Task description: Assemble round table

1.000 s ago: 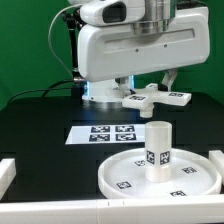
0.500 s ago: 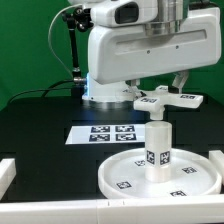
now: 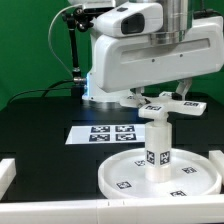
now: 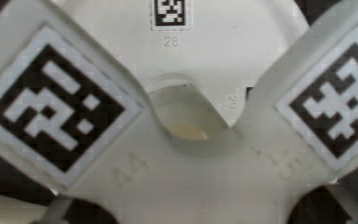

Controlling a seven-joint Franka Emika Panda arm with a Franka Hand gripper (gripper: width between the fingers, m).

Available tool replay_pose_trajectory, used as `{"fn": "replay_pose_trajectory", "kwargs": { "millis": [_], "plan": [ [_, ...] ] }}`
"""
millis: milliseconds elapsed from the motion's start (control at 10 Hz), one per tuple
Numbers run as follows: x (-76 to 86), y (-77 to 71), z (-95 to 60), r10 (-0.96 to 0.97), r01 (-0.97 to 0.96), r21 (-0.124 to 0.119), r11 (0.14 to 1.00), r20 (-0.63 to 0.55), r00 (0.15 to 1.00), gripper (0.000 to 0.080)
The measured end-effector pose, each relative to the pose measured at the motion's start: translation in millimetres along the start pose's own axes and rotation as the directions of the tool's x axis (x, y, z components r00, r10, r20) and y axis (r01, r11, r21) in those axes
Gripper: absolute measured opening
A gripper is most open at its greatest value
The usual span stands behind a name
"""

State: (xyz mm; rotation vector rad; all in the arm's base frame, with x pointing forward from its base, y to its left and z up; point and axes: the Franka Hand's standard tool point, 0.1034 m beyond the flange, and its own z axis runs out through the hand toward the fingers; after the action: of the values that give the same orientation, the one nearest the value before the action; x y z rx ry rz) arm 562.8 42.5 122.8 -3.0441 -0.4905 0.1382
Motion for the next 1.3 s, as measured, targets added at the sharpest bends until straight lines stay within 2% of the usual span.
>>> {"fn": "replay_pose_trajectory", "kwargs": {
  "millis": [500, 700, 900, 1300],
  "plan": [
    [-0.6, 0.4, 0.2, 0.002, -0.002, 0.0, 1.0, -0.001, 1.0, 0.0452],
    [-11.6, -0.9, 2.4, 0.007, -0.007, 0.005, 1.0, 0.011, 1.0, 0.0452],
    [-12.7, -2.2, 3.2, 0.005, -0.005, 0.006, 1.0, 0.014, 1.0, 0.0452],
    [-13.4, 2.2, 13.7, 0.002, -0.002, 0.007, 1.0, 0.026, 1.0, 0.0452]
  ]
}}
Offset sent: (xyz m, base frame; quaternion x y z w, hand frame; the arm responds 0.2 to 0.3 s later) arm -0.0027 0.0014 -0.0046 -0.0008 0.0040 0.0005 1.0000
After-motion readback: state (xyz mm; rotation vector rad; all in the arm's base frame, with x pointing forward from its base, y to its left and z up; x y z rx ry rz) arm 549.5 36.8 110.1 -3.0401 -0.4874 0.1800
